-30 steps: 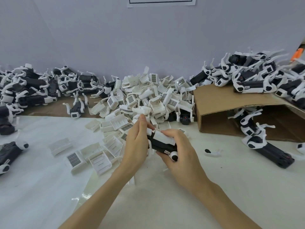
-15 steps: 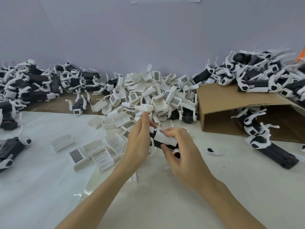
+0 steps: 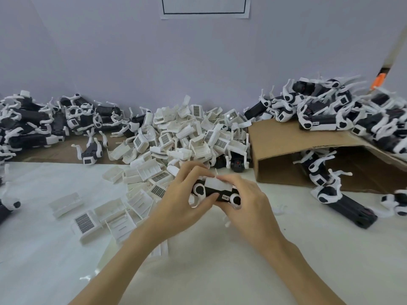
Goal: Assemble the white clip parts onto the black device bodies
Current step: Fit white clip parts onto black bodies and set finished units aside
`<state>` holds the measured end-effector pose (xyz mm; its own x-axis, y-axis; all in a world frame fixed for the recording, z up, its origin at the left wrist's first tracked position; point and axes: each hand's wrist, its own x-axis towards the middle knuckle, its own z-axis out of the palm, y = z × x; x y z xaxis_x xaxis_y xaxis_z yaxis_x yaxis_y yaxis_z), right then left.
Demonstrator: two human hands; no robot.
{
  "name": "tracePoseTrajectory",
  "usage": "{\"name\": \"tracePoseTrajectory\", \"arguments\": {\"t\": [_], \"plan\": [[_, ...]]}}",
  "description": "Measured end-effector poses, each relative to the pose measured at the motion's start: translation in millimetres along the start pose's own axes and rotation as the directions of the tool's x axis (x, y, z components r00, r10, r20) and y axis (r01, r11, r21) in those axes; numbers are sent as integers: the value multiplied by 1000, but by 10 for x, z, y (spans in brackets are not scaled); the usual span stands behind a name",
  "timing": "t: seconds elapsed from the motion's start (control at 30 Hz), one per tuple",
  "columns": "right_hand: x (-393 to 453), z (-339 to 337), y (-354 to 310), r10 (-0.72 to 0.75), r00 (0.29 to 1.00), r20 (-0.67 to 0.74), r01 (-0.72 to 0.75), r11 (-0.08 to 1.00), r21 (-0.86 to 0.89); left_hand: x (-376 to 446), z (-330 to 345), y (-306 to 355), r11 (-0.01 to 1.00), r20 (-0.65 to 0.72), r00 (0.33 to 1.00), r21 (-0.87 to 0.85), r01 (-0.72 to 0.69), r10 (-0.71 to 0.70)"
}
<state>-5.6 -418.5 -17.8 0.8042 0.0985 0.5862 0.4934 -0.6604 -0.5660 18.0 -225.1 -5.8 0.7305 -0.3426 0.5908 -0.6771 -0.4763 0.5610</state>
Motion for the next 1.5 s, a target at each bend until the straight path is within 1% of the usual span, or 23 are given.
{"name": "tracePoseTrajectory", "arguments": {"t": [0.17,0.33,0.4,0.47,0.53,0.73,0.93,1.07,1.17,1.2,1.23,1.27,1.3,1.33,1.37,1.4,1.43,1.47,1.5], "plan": [[-13,42,5,-22,999,33,20,998,55,-8,-9,-36,1000,29,999,1,20,-20],[-14,38,29,-17,1000,12,17,1000,8,4,-48,-40,1000,58,998,-22,21,-20],[-26,64,29,-7,1000,24,7,1000,23,4,-78,-62,1000,87,996,-22,19,-17],[-21,87,37,11,999,32,-12,999,47,1,-91,-73,1000,72,997,3,26,-26],[0,90,70,3,1000,11,-4,1000,9,2,-87,-73,999,51,998,7,39,-39],[4,52,85,-61,997,-46,55,992,-115,1,-84,-51,1000,55,998,24,1,-2],[-26,89,49,-126,992,23,128,988,-86,3,-95,-38,1000,36,999,-1,-5,5],[-28,78,23,-124,992,-29,120,987,-108,7,-86,-50,1000,33,999,-8,-15,16],[-17,90,-18,-121,992,-41,114,982,-148,8,-84,-74,1000,33,999,-7,-29,29],[-11,88,-13,-106,994,-32,101,987,-127,4,-88,-80,999,31,999,4,-36,36],[3,77,13,-64,998,7,65,997,-45,2,-93,-82,999,30,998,17,-47,47],[23,42,50,2,995,97,-12,994,106,0,-100,-86,997,37,997,24,-67,66],[50,-21,70,74,969,235,-142,947,287,-5,-107,-84,996,48,995,18,-91,90],[72,-91,85,117,918,378,-290,849,442,-3,-115,-79,993,60,991,6,-120,119],[90,-148,108,137,872,471,-407,738,538,-1,-125,-70,987,71,985,1,-158,158],[111,-197,135,148,841,520,-477,655,586,4,-135,-66,977,80,974,19,-213,211],[133,-239,156,144,831,537,-499,619,606,10,-140,-68,957,90,956,60,-284,278],[156,-275,169,132,829,543,-496,622,606,10,-135,-70,928,105,932,111,-357,346],[169,-307,181,124,827,548,-484,653,582,4,-120,-72,892,121,905,159,-423,407]]}}
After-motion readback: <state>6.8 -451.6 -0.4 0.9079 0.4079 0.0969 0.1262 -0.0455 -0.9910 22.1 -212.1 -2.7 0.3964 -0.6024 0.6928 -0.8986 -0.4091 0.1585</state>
